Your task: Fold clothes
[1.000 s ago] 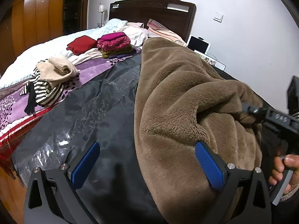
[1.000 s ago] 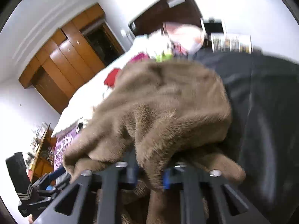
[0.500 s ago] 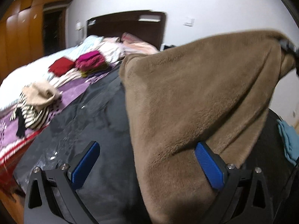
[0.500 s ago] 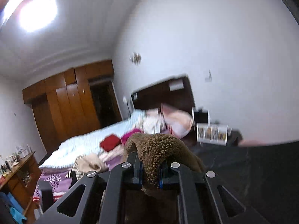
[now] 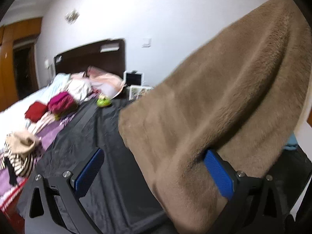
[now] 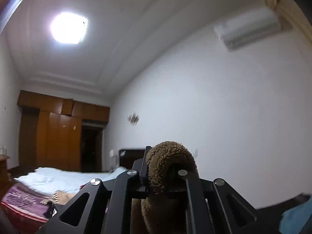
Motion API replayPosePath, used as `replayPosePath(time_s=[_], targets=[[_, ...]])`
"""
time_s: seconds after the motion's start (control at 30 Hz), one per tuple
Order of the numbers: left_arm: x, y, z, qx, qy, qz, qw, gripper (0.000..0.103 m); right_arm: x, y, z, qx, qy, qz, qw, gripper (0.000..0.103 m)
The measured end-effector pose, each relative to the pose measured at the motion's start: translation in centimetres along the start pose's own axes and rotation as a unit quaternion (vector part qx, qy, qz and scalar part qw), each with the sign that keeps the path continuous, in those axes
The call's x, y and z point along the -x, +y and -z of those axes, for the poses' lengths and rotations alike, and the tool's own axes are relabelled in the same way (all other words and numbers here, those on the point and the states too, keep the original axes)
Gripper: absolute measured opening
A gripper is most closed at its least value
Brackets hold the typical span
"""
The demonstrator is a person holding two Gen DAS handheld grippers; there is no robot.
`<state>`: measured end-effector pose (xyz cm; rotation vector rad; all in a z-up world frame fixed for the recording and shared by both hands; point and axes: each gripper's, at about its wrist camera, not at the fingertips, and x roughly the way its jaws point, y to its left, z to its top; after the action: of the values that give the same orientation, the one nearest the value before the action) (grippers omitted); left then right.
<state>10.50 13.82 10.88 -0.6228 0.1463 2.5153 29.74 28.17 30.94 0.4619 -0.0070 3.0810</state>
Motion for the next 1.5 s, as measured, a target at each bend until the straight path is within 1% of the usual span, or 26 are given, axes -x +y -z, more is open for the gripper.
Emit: replayPosePath(time_s=[0.13, 0.2, 0.27, 0.37, 0.5, 0.6, 0.67, 0.73, 0.83, 0.9, 0.93, 0.97, 1.03, 1.07, 1.13, 1.23, 1.33, 1.4, 1.43, 1.5], targets=[[1.8, -2.8, 0.0, -0.018, -0.015, 0.035, 0.9991, 0.102, 2.7, 1.2, -2.4, 0.041, -0.013, 0.027, 0.999, 0.011], [2.8, -4.0, 0.1, -0.027, -0.02, 0.045, 0.9984, 0.102, 3.5, 1.9, -3.3, 0.061, -0.005, 0.048, 0.997, 0.011], [3.7, -4.7, 0.2, -0.035, -0.026, 0.051, 0.9977, 0.102, 3.4, 2.2, -3.6, 0.073, 0.011, 0.069, 0.995, 0.011], [5.6, -5.4, 0.2, -0.044, -0.041, 0.07, 0.9958, 0.102, 2.2, 2.1, -3.3, 0.073, 0.038, 0.08, 0.993, 0.011], [7.8, -5.4, 0.9, -0.053, -0.049, 0.128, 0.9891, 0.102, -0.5, 2.4, -2.6, 0.089, 0.078, 0.078, 0.99, 0.011], [8.6, -5.7, 1.7, -0.06, -0.039, 0.17, 0.9828, 0.102, -3.2, 2.7, -1.3, 0.1, 0.11, 0.076, 0.986, 0.012], [8.4, -6.1, 2.6, -0.064, -0.02, 0.199, 0.9777, 0.102, -5.0, 2.7, -0.5, 0.1, 0.133, 0.076, 0.983, 0.012], [7.6, -6.7, 3.5, -0.069, -0.002, 0.208, 0.9758, 0.102, -7.0, 2.2, 0.9, 0.081, 0.165, 0.068, 0.981, 0.012], [5.7, -8.2, 5.1, -0.081, 0.038, 0.194, 0.9769, 0.102, -9.8, 1.2, 3.1, 0.047, 0.215, 0.053, 0.974, 0.012], [3.4, -8.9, 6.2, -0.085, 0.068, 0.169, 0.9796, 0.102, -11.3, 0.4, 4.6, 0.028, 0.245, 0.042, 0.968, 0.013], [2.3, -9.0, 6.6, -0.084, 0.081, 0.149, 0.982, 0.102, -11.8, 0.0, 5.3, 0.023, 0.256, 0.039, 0.966, 0.014], [1.2, -9.0, 7.0, -0.083, 0.092, 0.127, 0.9842, 0.102, -12.3, -0.4, 6.0, 0.019, 0.271, 0.031, 0.962, 0.021], [-0.9, -8.1, 7.7, -0.075, 0.105, 0.072, 0.989, 0.102, -13.2, -1.2, 8.0, 0.008, 0.311, -0.001, 0.95, 0.066], [-1.5, -7.5, 7.8, -0.069, 0.108, 0.057, 0.9902, 0.102, -13.5, -1.7, 9.0, 0.005, 0.327, -0.008, 0.945, 0.103], [-2.4, -6.0, 7.9, -0.047, 0.115, 0.037, 0.9916, 0.103, -13.9, -2.8, 11.0, 0.001, 0.354, -0.019, 0.935, 0.103], [-1.9, -4.5, 8.1, -0.021, 0.12, 0.029, 0.9921, 0.103, -13.5, -4.6, 13.9, -0.011, 0.388, -0.028, 0.921, 0.103], [-1.5, -4.0, 8.2, -0.029, 0.113, 0.002, 0.9932, 0.103, -12.1, -6.5, 16.2, -0.033, 0.414, -0.035, 0.909, 0.103], [-1.8, -3.3, 8.4, -0.027, 0.113, -0.008, 0.9932, 0.103, -10.8, -8.0, 17.2, -0.06, 0.422, -0.041, 0.904, 0.103], [-1.8, -2.8, 8.5, -0.019, 0.116, -0.007, 0.993, 0.103, -10.0, -8.6, 17.4, -0.07, 0.42, -0.044, 0.904, 0.103], [-2.3, -2.2, 8.3, -0.004, 0.12, 0.007, 0.9928, 0.103, -7.6, -9.5, 17.4, -0.084, 0.403, -0.051, 0.91, 0.103]])
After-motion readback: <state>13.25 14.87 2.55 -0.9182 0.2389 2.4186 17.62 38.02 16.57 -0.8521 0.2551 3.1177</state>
